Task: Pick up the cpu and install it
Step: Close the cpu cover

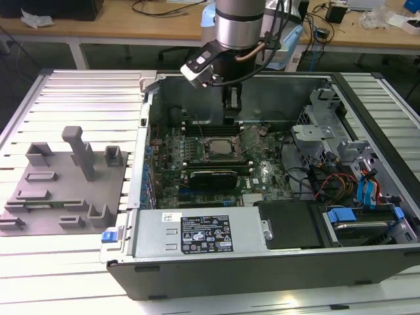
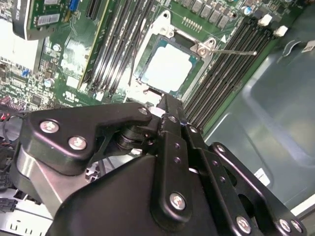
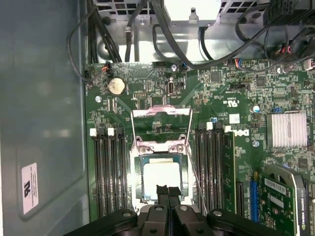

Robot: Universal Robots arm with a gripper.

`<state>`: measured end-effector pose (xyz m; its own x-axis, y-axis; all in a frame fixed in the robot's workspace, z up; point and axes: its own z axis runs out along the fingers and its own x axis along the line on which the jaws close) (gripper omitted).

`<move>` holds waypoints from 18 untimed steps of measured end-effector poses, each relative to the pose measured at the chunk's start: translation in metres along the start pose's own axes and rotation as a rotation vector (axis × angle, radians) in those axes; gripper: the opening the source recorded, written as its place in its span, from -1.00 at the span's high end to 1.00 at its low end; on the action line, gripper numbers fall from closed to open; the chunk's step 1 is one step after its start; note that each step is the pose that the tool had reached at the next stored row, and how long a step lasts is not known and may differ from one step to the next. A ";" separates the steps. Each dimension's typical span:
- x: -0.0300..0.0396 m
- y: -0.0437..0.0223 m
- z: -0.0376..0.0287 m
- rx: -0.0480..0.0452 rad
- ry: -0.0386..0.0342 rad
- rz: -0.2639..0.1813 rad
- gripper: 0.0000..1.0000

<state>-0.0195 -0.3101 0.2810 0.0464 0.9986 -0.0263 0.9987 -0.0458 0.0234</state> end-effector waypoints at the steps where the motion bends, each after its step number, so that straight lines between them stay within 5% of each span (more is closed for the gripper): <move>1: 0.0002 0.0035 0.0001 0.0000 0.0001 0.000 0.79; 14: 0.0009 0.0203 0.0005 0.0000 0.0001 0.000 0.79; 18: 0.0014 0.0299 0.0007 -0.0001 0.0001 0.000 0.79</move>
<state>0.0104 -0.3101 0.2809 0.0464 0.9986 -0.0262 0.9987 -0.0458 0.0235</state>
